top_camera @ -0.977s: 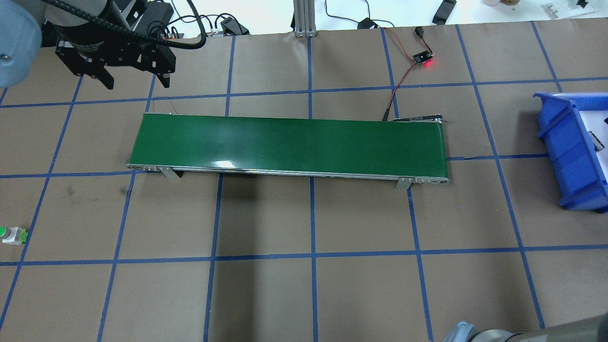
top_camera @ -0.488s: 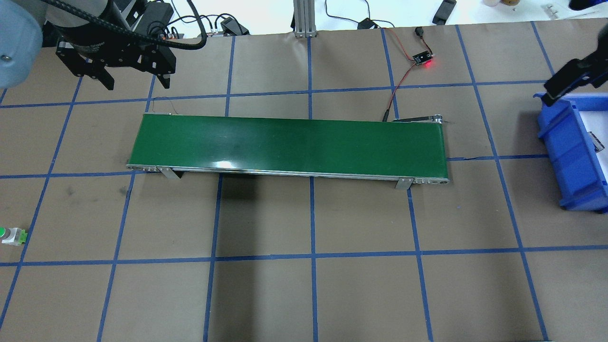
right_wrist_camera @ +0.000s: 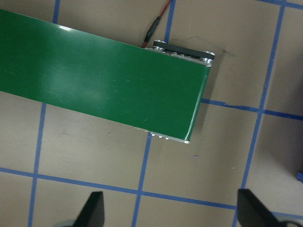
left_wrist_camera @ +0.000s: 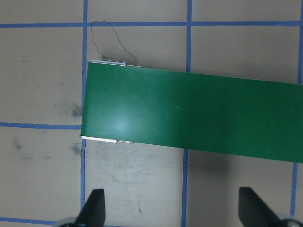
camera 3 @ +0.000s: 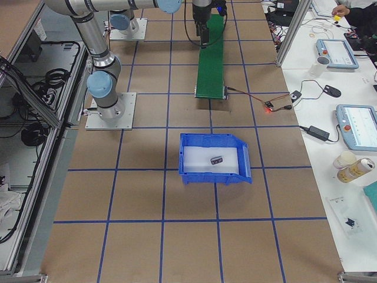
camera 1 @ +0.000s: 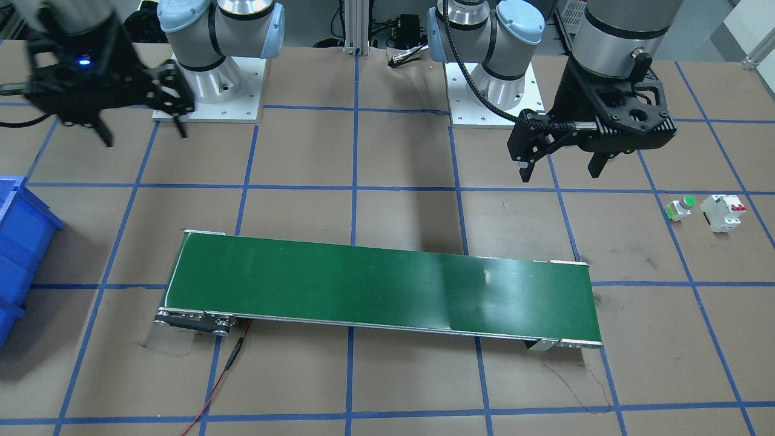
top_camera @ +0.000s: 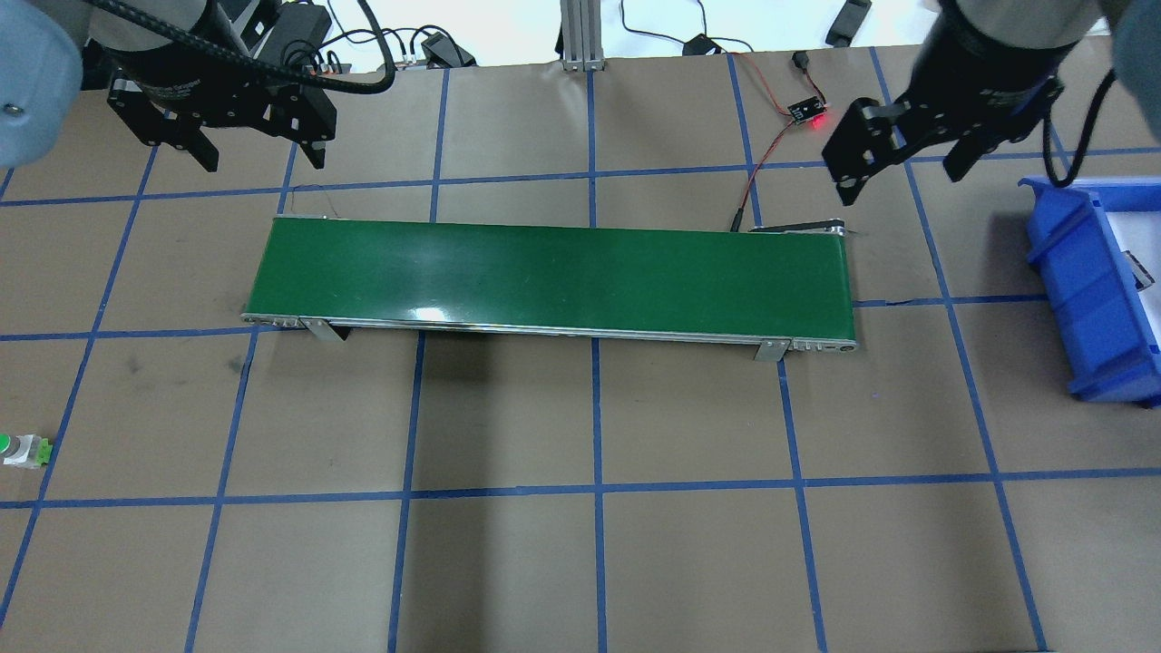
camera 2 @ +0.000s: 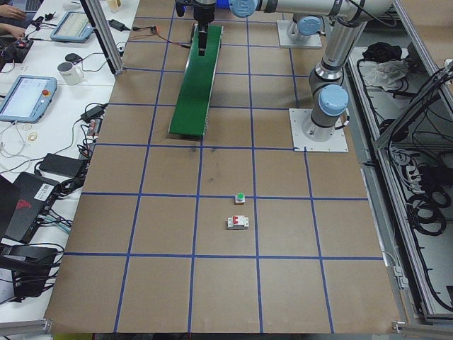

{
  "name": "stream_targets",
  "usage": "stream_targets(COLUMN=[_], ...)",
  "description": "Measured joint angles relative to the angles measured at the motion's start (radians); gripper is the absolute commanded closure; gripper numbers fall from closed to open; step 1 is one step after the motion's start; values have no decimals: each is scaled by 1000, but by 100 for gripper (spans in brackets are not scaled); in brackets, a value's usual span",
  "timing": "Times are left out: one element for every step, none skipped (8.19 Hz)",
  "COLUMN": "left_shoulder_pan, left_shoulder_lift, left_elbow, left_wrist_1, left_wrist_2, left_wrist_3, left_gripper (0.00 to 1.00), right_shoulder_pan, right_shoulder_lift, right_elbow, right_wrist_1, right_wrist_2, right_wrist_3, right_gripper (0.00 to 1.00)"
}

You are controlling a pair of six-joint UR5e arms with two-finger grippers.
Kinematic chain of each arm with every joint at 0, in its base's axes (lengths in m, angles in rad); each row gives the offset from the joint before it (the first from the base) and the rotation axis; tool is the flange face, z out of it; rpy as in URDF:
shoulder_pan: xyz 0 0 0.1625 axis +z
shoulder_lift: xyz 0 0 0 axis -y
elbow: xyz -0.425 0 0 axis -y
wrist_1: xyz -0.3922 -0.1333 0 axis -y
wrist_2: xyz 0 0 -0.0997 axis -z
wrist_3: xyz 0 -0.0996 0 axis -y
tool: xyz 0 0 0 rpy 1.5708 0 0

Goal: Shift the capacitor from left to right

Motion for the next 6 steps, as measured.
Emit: stream_targets(left_shoulder_pan=[0, 0, 0, 0, 0, 0], left_shoulder_lift=[0, 0, 0, 0, 0, 0], left_elbow=[0, 0, 0, 0, 0, 0], left_wrist_1=[0, 0, 0, 0, 0, 0], left_wrist_2=[0, 0, 0, 0, 0, 0], left_wrist_3=[0, 0, 0, 0, 0, 0], left_gripper=[0, 0, 0, 0, 0, 0], right_shoulder_pan=[65, 108, 130, 139, 143, 144], right_shoulder_lift=[5, 8, 10, 8, 4, 0], right_elbow=[-2, -1, 0, 1, 3, 5], right_wrist_1=[3, 4, 1, -1, -2, -3], right_wrist_2=[-1, -4, -3, 1, 4, 5], right_wrist_3=[96, 154, 181, 193, 194, 193], right_gripper=[0, 0, 0, 0, 0, 0])
